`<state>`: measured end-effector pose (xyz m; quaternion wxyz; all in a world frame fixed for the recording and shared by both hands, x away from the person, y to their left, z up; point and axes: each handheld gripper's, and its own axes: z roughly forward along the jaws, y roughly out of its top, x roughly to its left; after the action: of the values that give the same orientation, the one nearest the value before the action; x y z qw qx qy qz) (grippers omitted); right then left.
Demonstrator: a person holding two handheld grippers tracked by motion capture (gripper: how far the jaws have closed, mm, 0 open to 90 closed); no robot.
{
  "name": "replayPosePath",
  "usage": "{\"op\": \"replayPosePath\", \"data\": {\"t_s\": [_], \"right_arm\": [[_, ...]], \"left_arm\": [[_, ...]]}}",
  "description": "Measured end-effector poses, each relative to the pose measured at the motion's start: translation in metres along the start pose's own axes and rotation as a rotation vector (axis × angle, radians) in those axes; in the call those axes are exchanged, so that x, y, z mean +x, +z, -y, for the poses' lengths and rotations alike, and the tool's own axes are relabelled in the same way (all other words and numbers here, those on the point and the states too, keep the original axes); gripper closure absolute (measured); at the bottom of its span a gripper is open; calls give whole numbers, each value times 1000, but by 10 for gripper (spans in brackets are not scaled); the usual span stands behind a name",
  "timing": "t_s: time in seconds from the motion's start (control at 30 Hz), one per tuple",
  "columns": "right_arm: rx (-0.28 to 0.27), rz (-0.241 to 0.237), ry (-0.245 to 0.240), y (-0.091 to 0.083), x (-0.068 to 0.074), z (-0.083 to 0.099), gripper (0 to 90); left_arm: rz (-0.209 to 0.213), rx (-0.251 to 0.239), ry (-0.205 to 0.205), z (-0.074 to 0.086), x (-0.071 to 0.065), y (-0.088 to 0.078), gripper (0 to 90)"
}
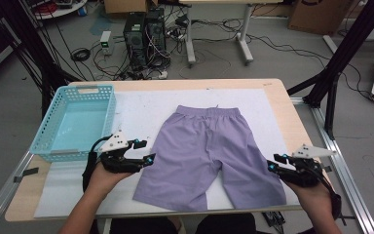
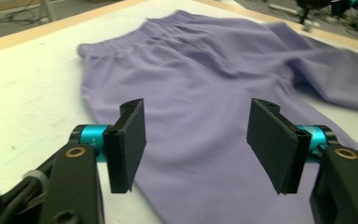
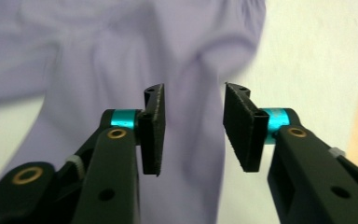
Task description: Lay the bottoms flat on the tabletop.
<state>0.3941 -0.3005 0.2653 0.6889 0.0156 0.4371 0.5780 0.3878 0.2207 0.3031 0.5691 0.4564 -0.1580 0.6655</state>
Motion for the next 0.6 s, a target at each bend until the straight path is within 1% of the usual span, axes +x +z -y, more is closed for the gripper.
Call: {"op": "replayPosePath", "data": {"t_s": [0.03,0.13,0.17,0.2,0.27,0.3,0.33,0.37,0.4,0.43,0.47,0.5,0.57,0.6], "right_arm": [[-3,-2,-3,7,-1,-9,572],[-18,-4,-18,26,-7,-33,551],[-19,1,-20,32,-10,-40,543],[-19,3,-12,38,-14,-46,525],[-13,15,13,52,-24,-56,513],[0,16,16,60,-29,-61,512],[8,28,19,67,-34,-64,511],[13,38,15,74,-39,-67,511],[22,38,20,82,-43,-70,511],[31,56,25,91,-49,-72,511],[35,60,38,98,-54,-74,511],[36,57,48,104,-58,-74,511],[59,78,71,120,-69,-75,511],[78,86,80,129,-75,-75,511]], "left_arm": [[-11,-1,-6,-2,2,3,367],[-63,-2,-39,-11,14,22,354],[-71,-2,-58,-15,19,30,346],[-74,0,-80,-19,24,39,345],[-91,13,-97,-26,36,60,340],[-97,30,-111,-29,41,70,340],[-96,41,-114,-31,47,81,339],[-104,41,-122,-33,53,92,338],[-111,62,-145,-34,60,104,338],[-117,73,-148,-34,65,114,338],[-127,76,-152,-34,69,120,338],[-143,100,-168,-34,75,129,338],[-163,149,-173,-32,84,147,339],[-175,180,-163,-30,88,155,339]]}}
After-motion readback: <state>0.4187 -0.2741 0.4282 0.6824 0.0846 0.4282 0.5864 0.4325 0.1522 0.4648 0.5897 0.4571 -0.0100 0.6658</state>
